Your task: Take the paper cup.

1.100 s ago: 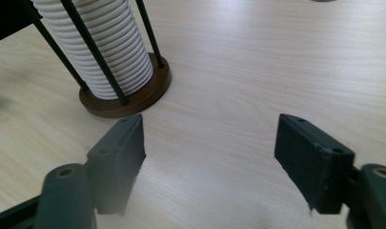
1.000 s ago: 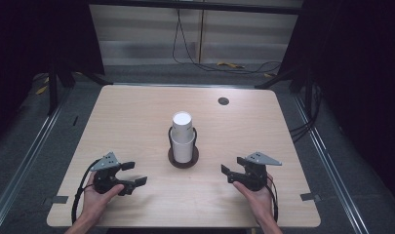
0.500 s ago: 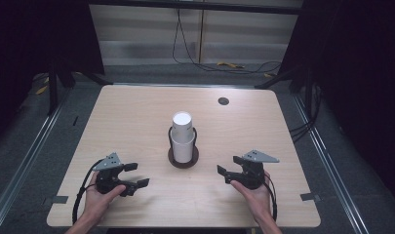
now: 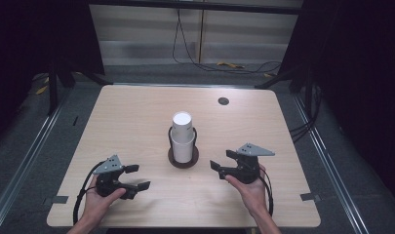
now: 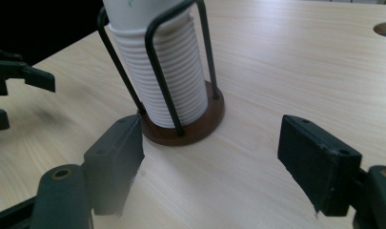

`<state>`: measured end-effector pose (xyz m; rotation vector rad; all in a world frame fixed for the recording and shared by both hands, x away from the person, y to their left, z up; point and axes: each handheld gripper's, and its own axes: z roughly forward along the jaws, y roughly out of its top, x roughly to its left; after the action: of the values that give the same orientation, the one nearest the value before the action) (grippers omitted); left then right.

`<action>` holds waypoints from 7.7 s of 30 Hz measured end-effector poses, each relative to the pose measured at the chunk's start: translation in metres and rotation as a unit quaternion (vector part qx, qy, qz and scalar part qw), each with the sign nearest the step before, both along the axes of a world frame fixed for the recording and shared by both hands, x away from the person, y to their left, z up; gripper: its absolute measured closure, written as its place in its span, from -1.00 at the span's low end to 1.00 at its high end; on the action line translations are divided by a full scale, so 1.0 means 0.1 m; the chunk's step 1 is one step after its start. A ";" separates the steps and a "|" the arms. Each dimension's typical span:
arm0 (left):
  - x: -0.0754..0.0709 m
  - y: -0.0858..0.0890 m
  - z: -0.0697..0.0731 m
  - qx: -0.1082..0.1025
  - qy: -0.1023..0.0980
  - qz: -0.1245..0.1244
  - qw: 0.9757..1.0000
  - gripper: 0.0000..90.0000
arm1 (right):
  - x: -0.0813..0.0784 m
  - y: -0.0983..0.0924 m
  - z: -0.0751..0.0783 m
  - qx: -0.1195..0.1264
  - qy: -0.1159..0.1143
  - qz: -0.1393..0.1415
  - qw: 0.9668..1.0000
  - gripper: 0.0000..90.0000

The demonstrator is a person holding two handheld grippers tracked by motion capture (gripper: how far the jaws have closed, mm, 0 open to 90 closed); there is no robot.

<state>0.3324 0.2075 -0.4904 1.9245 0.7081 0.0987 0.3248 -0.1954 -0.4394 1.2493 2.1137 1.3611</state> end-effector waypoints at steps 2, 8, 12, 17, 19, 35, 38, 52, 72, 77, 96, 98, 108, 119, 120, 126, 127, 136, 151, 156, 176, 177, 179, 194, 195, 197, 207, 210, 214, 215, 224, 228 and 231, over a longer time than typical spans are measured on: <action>0.00 -0.01 -0.01 0.000 0.002 -0.001 1.000 -0.61 | 0.03 0.03 0.04 0.003 -0.005 0.005 1.000 -0.49; 0.01 -0.02 -0.01 0.002 0.005 -0.002 1.000 -0.61 | 0.14 0.13 0.17 0.015 -0.011 0.022 1.000 -0.54; 0.02 -0.04 -0.01 0.004 0.004 -0.002 1.000 -0.61 | 0.24 0.23 0.29 0.020 -0.018 0.046 0.999 -0.56; 0.03 -0.05 -0.01 0.008 0.003 -0.009 1.000 -0.61 | 0.35 0.36 0.41 0.009 -0.031 0.063 0.998 -0.56; 0.03 -0.04 -0.01 0.007 0.004 -0.008 1.000 -0.61 | 0.36 0.39 0.43 0.008 -0.032 0.065 0.997 -0.56; 0.04 -0.03 -0.03 0.015 0.002 -0.007 1.000 -0.61 | 0.69 0.66 0.60 0.015 -0.038 0.092 0.995 -0.54; 0.04 -0.03 -0.03 0.015 0.002 -0.006 1.000 -0.61 | 0.72 0.70 0.63 0.013 -0.041 0.097 0.994 -0.54; 0.04 0.00 -0.04 0.016 0.000 -0.003 1.000 -0.60 | 0.94 0.90 0.64 -0.004 -0.030 0.105 0.994 -0.50; 0.03 0.00 -0.04 0.019 0.000 -0.005 1.000 -0.60 | 1.00 0.96 0.69 -0.020 -0.020 0.110 0.994 -0.35; 0.03 0.00 -0.04 0.021 -0.001 -0.005 1.000 -0.60 | 0.99 0.97 0.69 -0.024 -0.022 0.113 0.993 -0.28; 0.03 0.01 -0.05 0.020 0.000 -0.002 1.000 -0.60 | 0.99 0.96 0.82 -0.008 -0.040 0.114 0.993 -0.27; 0.03 0.00 -0.05 0.019 0.001 -0.003 1.000 -0.60 | 0.99 0.98 0.86 -0.008 -0.044 0.109 0.993 -0.26; 0.03 0.00 -0.05 0.017 0.001 -0.003 1.000 -0.60 | 0.98 0.92 0.92 0.003 -0.050 0.102 0.994 -0.26; 0.04 0.00 -0.05 0.016 0.001 -0.006 1.000 -0.60 | 0.96 0.92 1.05 0.016 -0.064 0.099 0.993 -0.25; 0.04 -0.01 -0.04 0.014 -0.001 -0.004 1.000 -0.60 | 0.96 0.91 1.06 0.019 -0.063 0.099 0.993 -0.25; 0.04 -0.01 -0.01 0.008 -0.004 0.001 1.000 -0.60 | 0.96 0.88 1.08 0.036 -0.066 0.100 0.992 -0.25; 0.04 -0.01 -0.01 0.008 -0.004 0.001 1.000 -0.60 | 0.96 0.88 1.08 0.036 -0.066 0.100 0.992 -0.25; 0.07 0.01 0.04 -0.004 -0.011 0.004 1.000 -0.43 | 0.92 0.81 1.14 0.051 -0.075 0.097 0.991 -0.25; 0.13 -0.12 0.13 -0.001 -0.016 0.000 1.000 -0.65 | 0.83 0.57 1.25 0.076 -0.085 0.085 0.990 -0.24; 0.15 -0.20 0.20 -0.006 -0.019 -0.011 1.000 -0.65 | 0.78 0.46 1.27 0.088 -0.089 0.078 0.989 -0.24; 0.20 -0.47 0.33 -0.024 -0.030 -0.045 0.998 -0.65 | 0.45 0.16 0.97 0.076 -0.058 0.083 0.992 -0.24; 0.20 -0.50 0.35 -0.027 -0.032 -0.048 0.998 -0.65 | 0.42 0.16 0.91 0.075 -0.054 0.086 0.992 -0.24; 0.22 -0.51 0.37 -0.023 -0.033 -0.051 0.998 -0.64 | 0.40 0.15 0.86 0.076 -0.050 0.088 0.992 -0.24; 0.25 -0.65 0.49 -0.029 -0.048 -0.065 0.996 -0.63 | 0.27 0.31 0.67 0.063 -0.030 0.128 0.989 -0.24; 0.24 -0.68 0.52 -0.033 -0.046 -0.071 0.996 -0.63 | 0.28 0.33 0.64 0.065 -0.025 0.132 0.989 -0.24; 0.24 -0.69 0.53 -0.033 -0.046 -0.074 0.996 -0.62 | 0.28 0.34 0.62 0.063 -0.024 0.135 0.989 -0.24; 0.15 -0.80 0.52 -0.031 -0.049 -0.095 0.994 -0.62 | 0.24 0.44 0.46 0.058 -0.004 0.156 0.986 -0.24; 0.15 -0.80 0.51 -0.030 -0.050 -0.097 0.994 -0.62 | 0.24 0.47 0.46 0.060 -0.006 0.163 0.985 -0.24; 0.16 -0.77 0.48 -0.038 -0.044 -0.095 0.994 -0.62 | 0.23 0.55 0.42 0.059 0.000 0.176 0.983 -0.24; 0.16 -0.77 0.48 -0.038 -0.044 -0.095 0.994 -0.62 | 0.23 0.55 0.42 0.059 0.000 0.176 0.983 -0.24; 0.14 -0.82 0.40 -0.034 -0.045 -0.105 0.993 -0.65 | 0.19 0.65 0.38 0.058 0.005 0.195 0.979 -0.24; 0.14 -0.83 0.40 -0.037 -0.043 -0.106 0.993 -0.65 | 0.19 0.67 0.36 0.058 0.009 0.199 0.978 -0.24; 0.13 -0.85 0.38 -0.036 -0.042 -0.113 0.992 -0.64 | 0.18 0.73 0.34 0.057 0.011 0.206 0.977 -0.24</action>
<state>0.3458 0.1225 -0.4529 1.9054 0.4290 0.0115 0.3424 -0.1229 -0.4056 0.8962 2.4349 1.6596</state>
